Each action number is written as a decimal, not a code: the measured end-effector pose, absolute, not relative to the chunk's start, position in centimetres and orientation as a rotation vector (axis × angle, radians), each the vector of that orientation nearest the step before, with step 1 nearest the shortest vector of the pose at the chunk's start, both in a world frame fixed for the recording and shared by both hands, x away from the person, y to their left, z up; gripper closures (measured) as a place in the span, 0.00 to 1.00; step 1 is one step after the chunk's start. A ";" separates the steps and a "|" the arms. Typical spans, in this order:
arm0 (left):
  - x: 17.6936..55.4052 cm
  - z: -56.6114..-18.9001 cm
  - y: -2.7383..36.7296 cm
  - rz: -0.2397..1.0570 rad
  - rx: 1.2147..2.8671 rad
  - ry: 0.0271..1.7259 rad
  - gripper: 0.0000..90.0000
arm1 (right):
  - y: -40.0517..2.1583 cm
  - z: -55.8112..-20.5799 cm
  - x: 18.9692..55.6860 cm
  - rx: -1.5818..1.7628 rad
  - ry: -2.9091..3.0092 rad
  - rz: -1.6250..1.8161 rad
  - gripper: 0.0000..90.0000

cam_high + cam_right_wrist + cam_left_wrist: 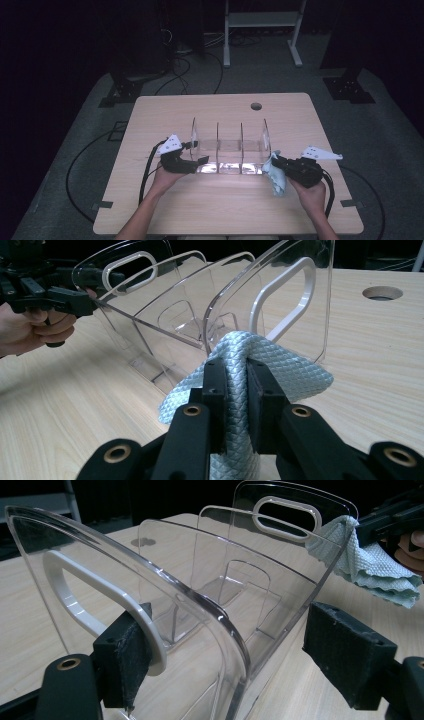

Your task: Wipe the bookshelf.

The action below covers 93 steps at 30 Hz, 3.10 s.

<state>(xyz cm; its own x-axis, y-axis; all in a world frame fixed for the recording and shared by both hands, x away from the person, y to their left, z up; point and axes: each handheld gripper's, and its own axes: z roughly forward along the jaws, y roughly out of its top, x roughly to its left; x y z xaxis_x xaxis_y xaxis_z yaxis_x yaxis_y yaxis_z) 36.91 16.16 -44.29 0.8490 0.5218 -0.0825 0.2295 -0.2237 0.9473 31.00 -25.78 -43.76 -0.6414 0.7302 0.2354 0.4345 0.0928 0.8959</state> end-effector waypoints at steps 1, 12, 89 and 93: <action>36.9 -44.3 16.2 0.293 1.808 0.568 0.24 | -25.8 -43.8 31.0 1.161 2.103 1.567 0.88; 34.2 -43.9 17.3 0.277 1.846 0.541 0.36 | -25.8 -44.6 31.8 1.171 2.116 1.566 0.88; 29.3 -44.2 17.5 0.345 1.806 0.587 0.47 | -23.0 -47.9 33.8 1.280 2.156 1.358 0.88; 29.4 -44.2 17.4 0.348 1.801 0.593 0.47 | -22.9 -48.0 33.9 1.278 2.151 1.351 0.88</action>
